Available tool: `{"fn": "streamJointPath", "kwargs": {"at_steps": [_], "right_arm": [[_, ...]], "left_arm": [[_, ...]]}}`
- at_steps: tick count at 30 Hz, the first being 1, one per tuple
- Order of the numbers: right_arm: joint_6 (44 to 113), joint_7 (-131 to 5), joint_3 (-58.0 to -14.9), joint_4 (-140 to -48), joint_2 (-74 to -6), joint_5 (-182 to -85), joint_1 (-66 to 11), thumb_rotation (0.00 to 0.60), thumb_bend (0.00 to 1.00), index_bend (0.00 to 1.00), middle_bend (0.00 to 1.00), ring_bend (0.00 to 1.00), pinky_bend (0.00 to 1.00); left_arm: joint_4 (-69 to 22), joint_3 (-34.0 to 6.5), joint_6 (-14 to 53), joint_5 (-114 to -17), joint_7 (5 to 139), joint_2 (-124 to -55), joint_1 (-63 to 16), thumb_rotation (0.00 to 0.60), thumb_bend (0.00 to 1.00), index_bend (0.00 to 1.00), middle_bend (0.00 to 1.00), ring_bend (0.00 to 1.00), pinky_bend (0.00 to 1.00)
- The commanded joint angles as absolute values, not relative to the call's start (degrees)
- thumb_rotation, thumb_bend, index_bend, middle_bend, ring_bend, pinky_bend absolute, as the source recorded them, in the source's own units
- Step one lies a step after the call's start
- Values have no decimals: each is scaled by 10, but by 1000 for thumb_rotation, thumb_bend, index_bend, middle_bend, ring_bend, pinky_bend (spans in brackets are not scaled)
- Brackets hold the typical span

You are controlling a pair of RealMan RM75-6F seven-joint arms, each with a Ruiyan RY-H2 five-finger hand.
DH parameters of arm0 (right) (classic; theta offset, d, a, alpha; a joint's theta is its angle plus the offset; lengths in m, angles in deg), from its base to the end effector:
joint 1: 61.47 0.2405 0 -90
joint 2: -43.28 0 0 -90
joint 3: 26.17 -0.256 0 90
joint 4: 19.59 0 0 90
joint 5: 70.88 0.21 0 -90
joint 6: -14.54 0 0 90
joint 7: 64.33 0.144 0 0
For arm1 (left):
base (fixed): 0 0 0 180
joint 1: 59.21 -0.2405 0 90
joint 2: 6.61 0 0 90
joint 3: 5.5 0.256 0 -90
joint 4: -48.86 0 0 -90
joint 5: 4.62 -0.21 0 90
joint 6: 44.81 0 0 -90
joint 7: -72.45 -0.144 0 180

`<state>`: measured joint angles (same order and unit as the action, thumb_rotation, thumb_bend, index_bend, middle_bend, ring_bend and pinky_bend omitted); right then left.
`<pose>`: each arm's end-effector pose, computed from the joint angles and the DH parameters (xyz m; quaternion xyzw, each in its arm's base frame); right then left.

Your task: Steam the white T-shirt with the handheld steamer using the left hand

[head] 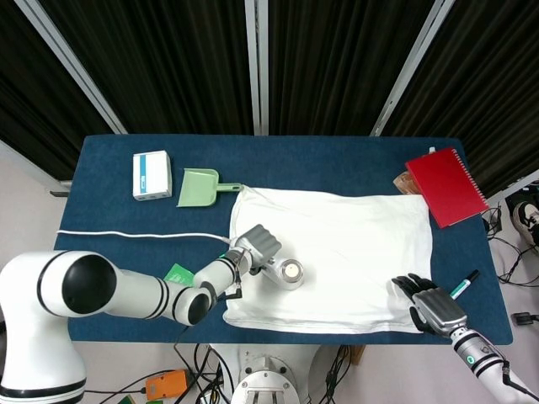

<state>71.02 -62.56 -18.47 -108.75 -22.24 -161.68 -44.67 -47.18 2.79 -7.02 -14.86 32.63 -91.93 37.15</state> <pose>-0.3223 -0.1810 0.0719 0.7649 -0.4642 0.2118 0.3931 0.0050 0.3357 -0.0632 -0.9155 -0.2597 -0.1089 0.2873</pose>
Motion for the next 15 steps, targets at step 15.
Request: {"fn": "streamJointPath", "kwargs": {"at_steps": [15], "right_arm": [[716, -609, -184, -1070, -233, -1600, -449, 600, 878, 75, 142, 45, 183]], "left_arm": [[-340, 74, -126, -36, 368, -940, 365, 413, 808, 702, 912, 743, 624]]}}
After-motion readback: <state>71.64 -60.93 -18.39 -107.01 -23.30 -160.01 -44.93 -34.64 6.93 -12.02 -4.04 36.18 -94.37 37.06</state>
